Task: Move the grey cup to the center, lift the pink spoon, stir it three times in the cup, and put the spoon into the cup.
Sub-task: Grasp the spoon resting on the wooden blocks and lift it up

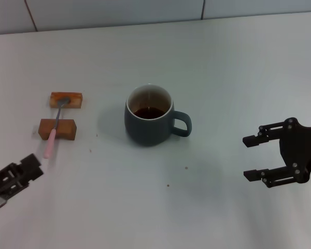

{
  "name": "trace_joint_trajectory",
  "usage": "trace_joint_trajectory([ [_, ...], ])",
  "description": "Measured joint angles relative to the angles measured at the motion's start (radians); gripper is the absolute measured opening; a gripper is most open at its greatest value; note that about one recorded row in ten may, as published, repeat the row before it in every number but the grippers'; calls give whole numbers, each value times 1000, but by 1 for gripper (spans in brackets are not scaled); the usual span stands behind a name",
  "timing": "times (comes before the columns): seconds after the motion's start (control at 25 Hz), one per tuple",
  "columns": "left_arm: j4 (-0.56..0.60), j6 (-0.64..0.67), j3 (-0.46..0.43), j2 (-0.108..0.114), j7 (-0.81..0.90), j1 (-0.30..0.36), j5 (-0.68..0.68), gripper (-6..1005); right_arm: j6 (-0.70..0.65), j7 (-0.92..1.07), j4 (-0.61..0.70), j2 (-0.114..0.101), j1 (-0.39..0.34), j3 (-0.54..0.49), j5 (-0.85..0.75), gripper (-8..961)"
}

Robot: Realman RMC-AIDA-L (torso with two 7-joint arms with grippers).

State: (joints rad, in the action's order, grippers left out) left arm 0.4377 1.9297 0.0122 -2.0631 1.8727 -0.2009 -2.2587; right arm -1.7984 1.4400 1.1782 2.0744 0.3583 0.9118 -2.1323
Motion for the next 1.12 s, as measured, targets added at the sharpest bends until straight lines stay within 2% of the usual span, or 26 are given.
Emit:
trace_joint_trajectory([
  [0.12,-5,-4,-24,-4,-4,24,0,769,9,-3,-4,0,0,-1,0,704],
  [0.64,-94,-65,-22,-6,-77,80,-12,768,39,-7,-11,0,1,-1,0,704],
  [1.12,-189,-181,-30,-6,-79,87,-8,769,46,-10,-13,1,-9,-1,0,703],
])
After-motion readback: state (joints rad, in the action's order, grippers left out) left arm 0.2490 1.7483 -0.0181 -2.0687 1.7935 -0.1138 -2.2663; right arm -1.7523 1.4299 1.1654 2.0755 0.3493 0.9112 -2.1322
